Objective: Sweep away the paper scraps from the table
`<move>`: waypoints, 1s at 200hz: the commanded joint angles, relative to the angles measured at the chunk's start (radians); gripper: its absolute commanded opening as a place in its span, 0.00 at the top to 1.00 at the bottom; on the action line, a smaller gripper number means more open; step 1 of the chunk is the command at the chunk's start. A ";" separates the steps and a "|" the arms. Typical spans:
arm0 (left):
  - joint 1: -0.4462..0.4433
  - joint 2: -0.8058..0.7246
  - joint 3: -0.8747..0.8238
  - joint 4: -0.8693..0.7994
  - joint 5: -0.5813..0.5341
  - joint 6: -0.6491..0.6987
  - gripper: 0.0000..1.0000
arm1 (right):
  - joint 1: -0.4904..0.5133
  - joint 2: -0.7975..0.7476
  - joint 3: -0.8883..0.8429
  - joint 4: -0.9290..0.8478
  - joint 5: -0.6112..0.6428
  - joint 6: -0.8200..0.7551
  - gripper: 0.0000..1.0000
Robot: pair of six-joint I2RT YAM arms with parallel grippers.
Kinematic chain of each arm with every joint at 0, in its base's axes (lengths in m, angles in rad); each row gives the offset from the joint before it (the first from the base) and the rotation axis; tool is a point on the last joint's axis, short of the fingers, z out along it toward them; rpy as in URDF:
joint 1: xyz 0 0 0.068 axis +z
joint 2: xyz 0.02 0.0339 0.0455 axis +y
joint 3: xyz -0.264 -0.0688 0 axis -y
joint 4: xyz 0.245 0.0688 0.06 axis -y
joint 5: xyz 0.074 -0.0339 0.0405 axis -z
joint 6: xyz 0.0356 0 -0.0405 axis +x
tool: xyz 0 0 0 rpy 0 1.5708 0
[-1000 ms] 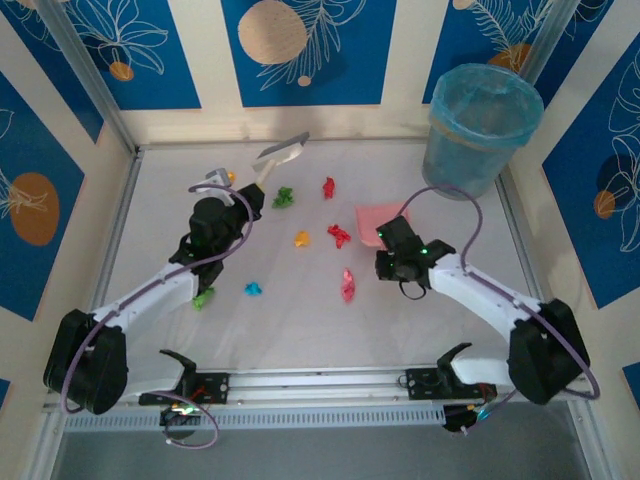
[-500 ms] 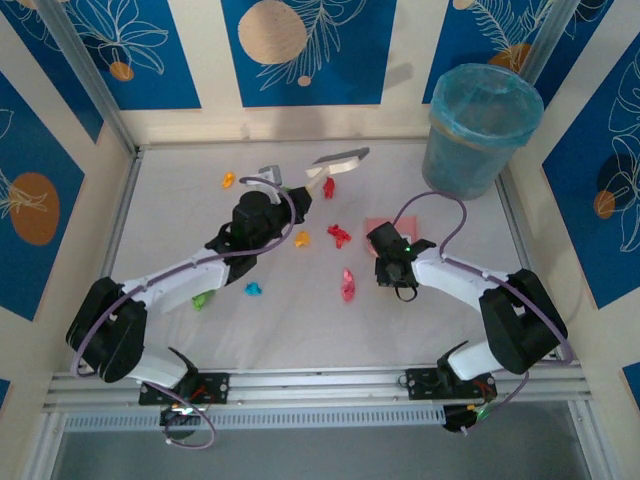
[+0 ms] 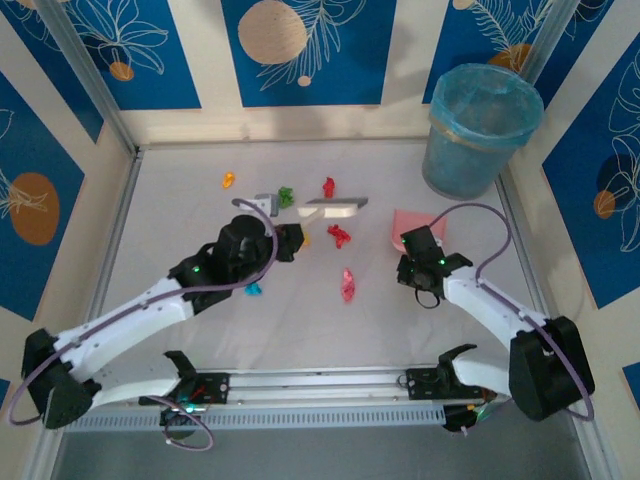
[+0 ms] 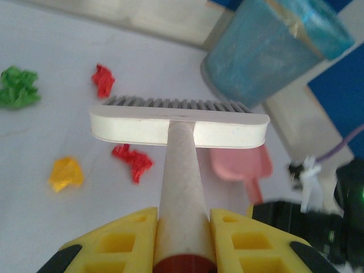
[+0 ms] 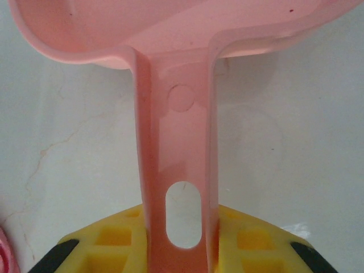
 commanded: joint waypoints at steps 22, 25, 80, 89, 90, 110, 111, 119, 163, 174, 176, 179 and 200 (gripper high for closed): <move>-0.060 -0.120 0.055 -0.408 0.172 0.054 1.00 | -0.039 -0.067 -0.029 0.030 -0.105 0.012 1.00; -0.060 -0.119 0.058 -0.427 0.194 0.056 1.00 | -0.040 -0.067 -0.029 0.029 -0.108 0.010 1.00; -0.100 -0.095 0.022 -0.511 0.374 0.108 1.00 | -0.040 -0.059 -0.011 0.012 -0.145 0.005 1.00; -0.100 -0.086 0.033 -0.529 0.372 0.132 1.00 | -0.039 -0.065 -0.011 0.007 -0.140 0.004 1.00; -0.100 -0.083 0.034 -0.531 0.371 0.135 1.00 | -0.039 -0.066 -0.011 0.007 -0.139 0.005 1.00; -0.100 -0.032 0.056 -0.547 0.381 0.201 1.00 | -0.039 -0.076 -0.015 0.009 -0.129 0.005 1.00; -0.100 -0.027 0.057 -0.546 0.383 0.204 1.00 | -0.040 -0.075 -0.015 0.010 -0.129 0.004 1.00; -0.100 -0.001 0.061 -0.532 0.396 0.224 1.00 | -0.040 -0.072 -0.019 0.018 -0.129 0.004 1.00; -0.099 0.104 0.040 -0.381 0.335 0.249 1.00 | -0.030 -0.004 0.030 -0.023 -0.099 0.031 1.00; -0.095 0.143 0.044 -0.331 0.312 0.250 1.00 | -0.028 0.001 0.050 -0.051 -0.085 0.040 1.00; -0.094 0.153 0.047 -0.320 0.311 0.250 1.00 | -0.028 0.001 0.054 -0.057 -0.081 0.041 1.00; -0.093 0.165 0.050 -0.306 0.312 0.250 1.00 | -0.027 0.001 0.058 -0.065 -0.075 0.044 1.00; -0.093 0.275 0.108 -0.250 0.332 0.256 1.00 | -0.027 0.002 0.061 -0.082 -0.009 0.064 1.00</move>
